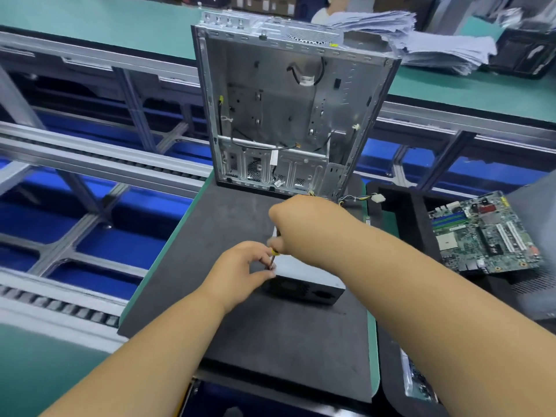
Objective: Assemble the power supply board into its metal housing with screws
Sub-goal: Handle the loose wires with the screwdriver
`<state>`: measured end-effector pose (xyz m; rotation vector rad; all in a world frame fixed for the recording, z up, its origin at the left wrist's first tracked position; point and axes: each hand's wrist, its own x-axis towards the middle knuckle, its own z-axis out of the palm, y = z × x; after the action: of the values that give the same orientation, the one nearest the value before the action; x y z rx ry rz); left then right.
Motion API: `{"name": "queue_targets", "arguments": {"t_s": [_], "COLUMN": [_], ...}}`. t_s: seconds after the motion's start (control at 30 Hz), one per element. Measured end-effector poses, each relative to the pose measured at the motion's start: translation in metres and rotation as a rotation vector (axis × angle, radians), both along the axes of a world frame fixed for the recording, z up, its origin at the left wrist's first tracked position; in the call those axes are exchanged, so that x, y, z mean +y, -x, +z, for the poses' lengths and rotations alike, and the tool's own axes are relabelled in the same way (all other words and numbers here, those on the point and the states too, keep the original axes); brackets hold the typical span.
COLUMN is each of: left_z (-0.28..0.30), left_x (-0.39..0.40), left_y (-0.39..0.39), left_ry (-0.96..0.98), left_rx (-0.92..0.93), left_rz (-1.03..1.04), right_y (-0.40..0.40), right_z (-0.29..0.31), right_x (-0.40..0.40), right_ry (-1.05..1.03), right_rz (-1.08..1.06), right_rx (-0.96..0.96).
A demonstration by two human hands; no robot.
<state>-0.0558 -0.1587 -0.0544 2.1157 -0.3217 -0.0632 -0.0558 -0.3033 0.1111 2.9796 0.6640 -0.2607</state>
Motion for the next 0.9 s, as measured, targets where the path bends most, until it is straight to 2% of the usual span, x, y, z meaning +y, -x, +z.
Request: {"name": "queue_targets", "arguments": {"t_s": [0.17, 0.27, 0.37, 0.43, 0.53, 0.63, 0.73, 0.83, 0.9], "left_z": [0.001, 0.002, 0.002, 0.000, -0.004, -0.006, -0.006, -0.007, -0.007], "left_x": [-0.001, -0.001, 0.002, 0.004, 0.006, 0.008, 0.011, 0.011, 0.012], "left_y": [0.004, 0.002, -0.003, -0.006, -0.008, -0.009, -0.011, -0.015, -0.018], "left_ry": [0.000, -0.050, -0.057, -0.041, -0.020, 0.009, 0.026, 0.010, 0.001], "left_rx": [0.024, 0.016, 0.018, 0.024, 0.013, 0.015, 0.020, 0.006, 0.015], "left_rz": [0.018, -0.010, -0.031, -0.049, -0.079, -0.120, -0.153, -0.170, -0.184], "right_y": [0.011, 0.017, 0.015, 0.013, 0.010, 0.009, 0.015, 0.018, 0.018], "right_z": [-0.015, -0.017, -0.011, -0.007, -0.008, -0.014, -0.020, -0.019, -0.013], "right_x": [0.006, 0.005, -0.002, -0.007, -0.003, 0.005, 0.010, 0.011, 0.009], "right_ry": [0.073, 0.036, -0.163, -0.219, -0.123, 0.046, 0.094, -0.020, -0.150], "right_rz": [-0.095, -0.092, -0.079, -0.063, -0.117, -0.212, -0.284, -0.307, -0.300], "right_rx": [-0.178, -0.222, -0.070, 0.023, -0.016, -0.149, -0.241, -0.210, -0.110]}}
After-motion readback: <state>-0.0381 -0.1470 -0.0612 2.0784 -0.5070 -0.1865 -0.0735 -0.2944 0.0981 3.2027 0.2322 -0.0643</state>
